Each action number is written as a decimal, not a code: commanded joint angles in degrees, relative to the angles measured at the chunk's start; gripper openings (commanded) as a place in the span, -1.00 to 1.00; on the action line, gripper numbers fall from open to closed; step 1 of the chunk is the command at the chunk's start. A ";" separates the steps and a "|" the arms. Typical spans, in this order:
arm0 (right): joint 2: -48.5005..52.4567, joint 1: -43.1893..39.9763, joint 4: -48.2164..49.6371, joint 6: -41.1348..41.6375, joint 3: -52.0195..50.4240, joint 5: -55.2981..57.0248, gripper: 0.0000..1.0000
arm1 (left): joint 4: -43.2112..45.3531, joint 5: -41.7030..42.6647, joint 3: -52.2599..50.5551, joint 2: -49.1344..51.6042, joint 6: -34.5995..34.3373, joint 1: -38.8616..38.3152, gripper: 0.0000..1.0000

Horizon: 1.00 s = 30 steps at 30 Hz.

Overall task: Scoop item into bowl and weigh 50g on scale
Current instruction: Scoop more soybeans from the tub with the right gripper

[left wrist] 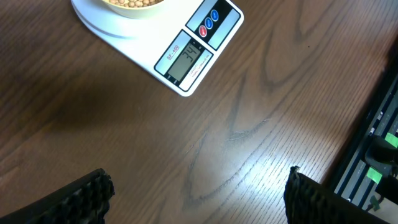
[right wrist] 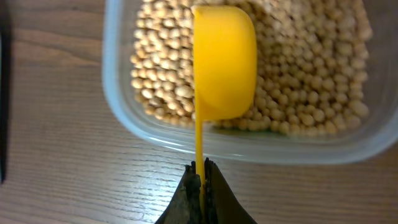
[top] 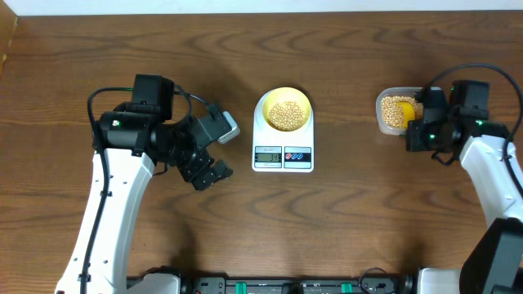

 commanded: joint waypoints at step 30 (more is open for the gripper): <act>2.64 -20.28 -0.24 10.25 0.39 -43.52 -0.98 | -0.17 -0.37 -0.28 -0.07 0.50 -0.13 0.81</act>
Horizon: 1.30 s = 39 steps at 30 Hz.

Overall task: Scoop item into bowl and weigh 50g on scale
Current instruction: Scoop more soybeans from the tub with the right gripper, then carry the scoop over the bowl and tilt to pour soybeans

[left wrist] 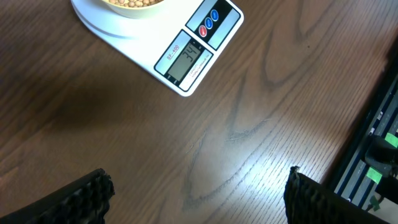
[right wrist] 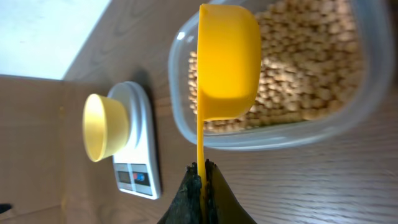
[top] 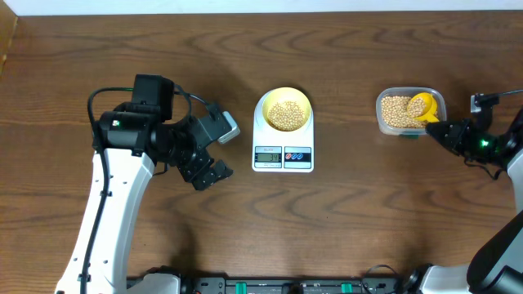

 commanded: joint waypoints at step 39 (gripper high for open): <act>0.15 39.19 23.32 17.86 0.39 0.13 -0.98 | -0.17 -0.35 -0.28 -0.07 0.50 -0.13 0.81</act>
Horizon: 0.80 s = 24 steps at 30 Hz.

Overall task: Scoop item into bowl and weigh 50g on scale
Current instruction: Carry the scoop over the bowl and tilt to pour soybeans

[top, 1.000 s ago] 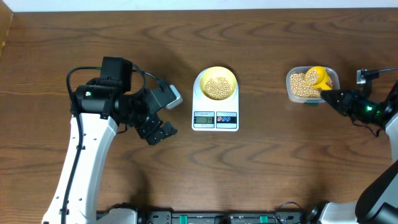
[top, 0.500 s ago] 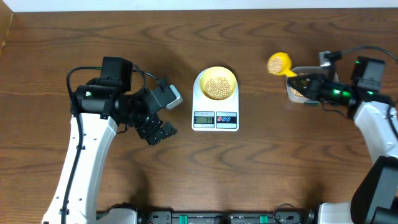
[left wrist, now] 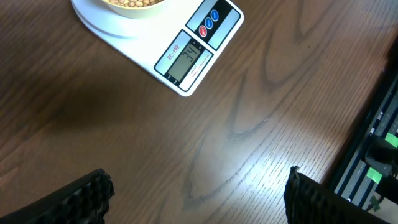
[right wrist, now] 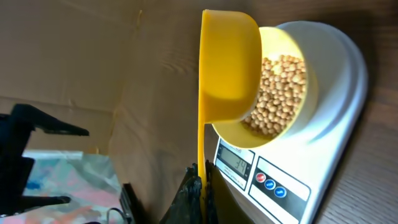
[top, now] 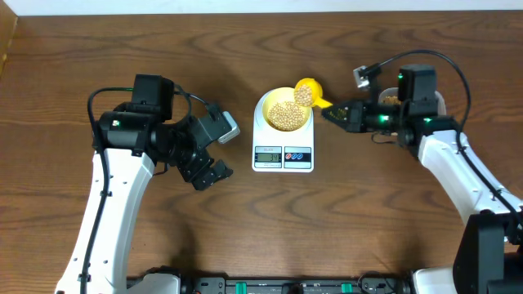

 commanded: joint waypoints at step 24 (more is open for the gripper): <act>0.09 10.08 1.33 -21.53 0.44 18.08 -0.98 | -0.15 -0.37 -0.28 -0.07 0.50 -0.13 0.81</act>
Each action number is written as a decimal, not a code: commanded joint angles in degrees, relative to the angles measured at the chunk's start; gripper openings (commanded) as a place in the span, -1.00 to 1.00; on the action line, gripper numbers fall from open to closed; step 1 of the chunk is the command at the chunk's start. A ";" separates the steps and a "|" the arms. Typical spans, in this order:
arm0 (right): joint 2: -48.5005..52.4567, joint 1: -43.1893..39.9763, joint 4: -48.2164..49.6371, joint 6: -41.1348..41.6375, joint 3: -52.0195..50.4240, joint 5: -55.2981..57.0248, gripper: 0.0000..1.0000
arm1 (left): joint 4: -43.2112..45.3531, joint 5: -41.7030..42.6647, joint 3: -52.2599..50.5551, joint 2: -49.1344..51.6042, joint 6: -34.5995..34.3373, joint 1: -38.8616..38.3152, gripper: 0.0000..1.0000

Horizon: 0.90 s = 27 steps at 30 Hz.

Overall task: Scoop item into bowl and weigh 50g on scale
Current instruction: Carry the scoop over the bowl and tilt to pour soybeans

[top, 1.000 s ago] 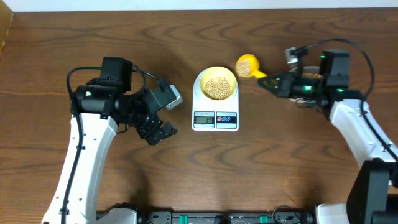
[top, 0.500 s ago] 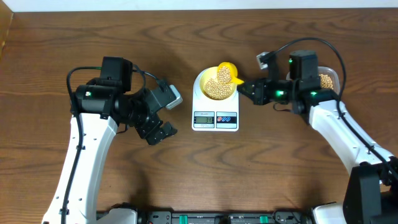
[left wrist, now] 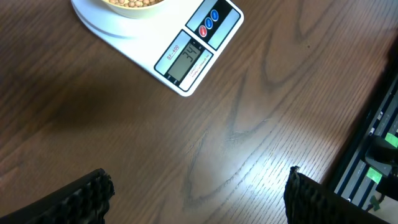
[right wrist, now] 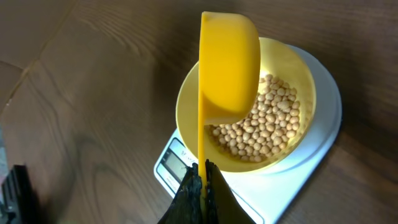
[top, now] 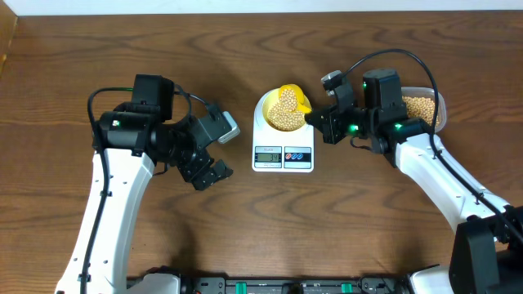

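Note:
A yellow bowl (top: 279,116) with soybeans (right wrist: 264,127) stands on the white scale (top: 283,155). My right gripper (right wrist: 200,169) is shut on the thin handle of the yellow scoop (right wrist: 228,65). It holds the scoop's cup over the bowl (right wrist: 307,93). From overhead the scoop (top: 292,96) sits above the bowl's far side with beans at its mouth. The scale's display (left wrist: 188,59) reads 34. My left gripper (left wrist: 200,191) hangs open over bare table, left of the scale, holding nothing.
The clear container of soybeans (top: 426,106) stands at the right, partly hidden behind my right arm. Black equipment with green lights (left wrist: 379,155) runs along the table's front edge.
My right gripper has moved the scoop from beside the bowl's far right rim to over the bowl. The scale display reads 34 as before. My left arm has not moved.
The scoop was first down in the bean container, held by my right gripper. Then it was at the container's right side with the arm drawn back. Then it was loaded beside the bowl's rim, and now it is over the bowl. The left gripper stayed open.

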 commanded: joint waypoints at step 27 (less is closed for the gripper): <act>0.09 0.37 1.05 -12.96 0.44 7.67 -0.98 | -0.15 -0.37 -0.28 -0.07 0.50 -0.13 0.81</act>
